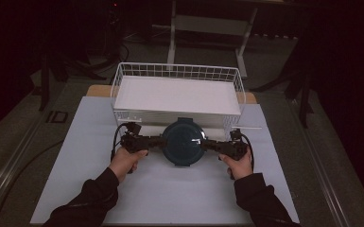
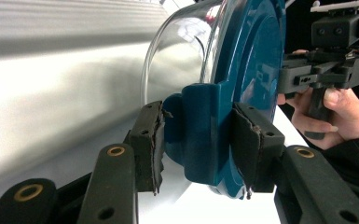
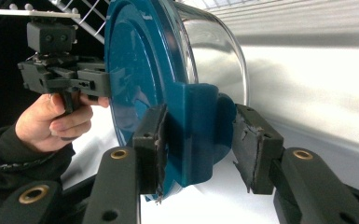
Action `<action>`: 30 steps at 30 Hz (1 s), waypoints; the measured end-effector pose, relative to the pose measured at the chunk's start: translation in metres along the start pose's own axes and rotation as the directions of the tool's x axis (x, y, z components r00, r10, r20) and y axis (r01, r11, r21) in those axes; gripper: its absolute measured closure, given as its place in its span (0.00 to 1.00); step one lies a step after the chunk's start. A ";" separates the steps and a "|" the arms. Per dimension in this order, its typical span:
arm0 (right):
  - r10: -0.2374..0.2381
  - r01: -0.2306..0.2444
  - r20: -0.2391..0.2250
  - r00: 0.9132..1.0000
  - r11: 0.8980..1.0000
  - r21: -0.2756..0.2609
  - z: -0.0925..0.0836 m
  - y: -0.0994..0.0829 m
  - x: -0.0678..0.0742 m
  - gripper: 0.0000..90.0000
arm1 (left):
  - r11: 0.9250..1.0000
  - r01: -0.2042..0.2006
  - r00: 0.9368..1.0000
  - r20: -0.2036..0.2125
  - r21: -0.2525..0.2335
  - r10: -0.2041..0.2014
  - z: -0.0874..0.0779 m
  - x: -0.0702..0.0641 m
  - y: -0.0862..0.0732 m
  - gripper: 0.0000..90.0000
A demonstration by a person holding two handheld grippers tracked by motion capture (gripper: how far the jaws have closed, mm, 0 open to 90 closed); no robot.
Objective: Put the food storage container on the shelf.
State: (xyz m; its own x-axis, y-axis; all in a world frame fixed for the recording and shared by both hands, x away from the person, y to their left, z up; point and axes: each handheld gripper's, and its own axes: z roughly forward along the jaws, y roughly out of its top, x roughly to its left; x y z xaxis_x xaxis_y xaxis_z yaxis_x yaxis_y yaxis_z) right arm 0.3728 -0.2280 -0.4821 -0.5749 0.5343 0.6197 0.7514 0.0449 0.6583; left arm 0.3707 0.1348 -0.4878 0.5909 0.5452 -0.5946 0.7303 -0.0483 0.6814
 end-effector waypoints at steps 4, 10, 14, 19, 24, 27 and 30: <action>0.006 -0.006 0.006 1.000 1.000 -0.013 0.005 0.003 -0.009 0.63 | 1.000 -0.004 1.000 -0.009 -0.012 0.004 0.005 0.006 0.004 0.62; -0.003 0.003 0.021 1.000 1.000 -0.017 0.016 0.008 -0.018 0.63 | 1.000 0.022 0.999 -0.025 -0.008 -0.022 0.009 0.017 0.006 0.62; 0.008 -0.008 0.020 1.000 1.000 -0.022 0.019 0.007 -0.022 0.62 | 1.000 0.021 0.999 -0.031 -0.009 -0.021 0.011 0.020 0.007 0.62; -0.022 0.024 0.041 0.999 0.998 -0.050 0.024 0.005 -0.029 0.62 | 0.999 0.038 0.999 -0.022 -0.022 -0.038 0.017 0.027 0.005 0.62; -0.022 0.024 0.041 0.999 0.998 -0.056 0.024 0.004 -0.029 0.62 | 1.000 0.017 1.000 -0.026 -0.025 -0.018 0.017 0.029 0.006 0.62; -0.024 0.028 0.060 0.998 0.998 -0.063 0.024 0.003 -0.029 0.61 | 0.998 0.009 1.000 -0.024 -0.058 -0.011 0.019 0.029 0.004 0.61; -0.034 0.040 0.074 0.997 0.996 -0.074 0.025 0.003 -0.029 0.60 | 0.996 0.036 0.999 -0.014 -0.082 -0.037 0.020 0.033 0.003 0.60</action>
State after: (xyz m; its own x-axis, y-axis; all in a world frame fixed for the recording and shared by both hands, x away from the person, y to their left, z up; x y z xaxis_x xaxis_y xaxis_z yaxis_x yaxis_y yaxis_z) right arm 0.4004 -0.2222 -0.5087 -0.5750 0.5932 0.5635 0.7019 0.0038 0.7122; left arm 0.3990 0.1357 -0.5136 0.5582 0.5586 -0.6135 0.7206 0.0401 0.6922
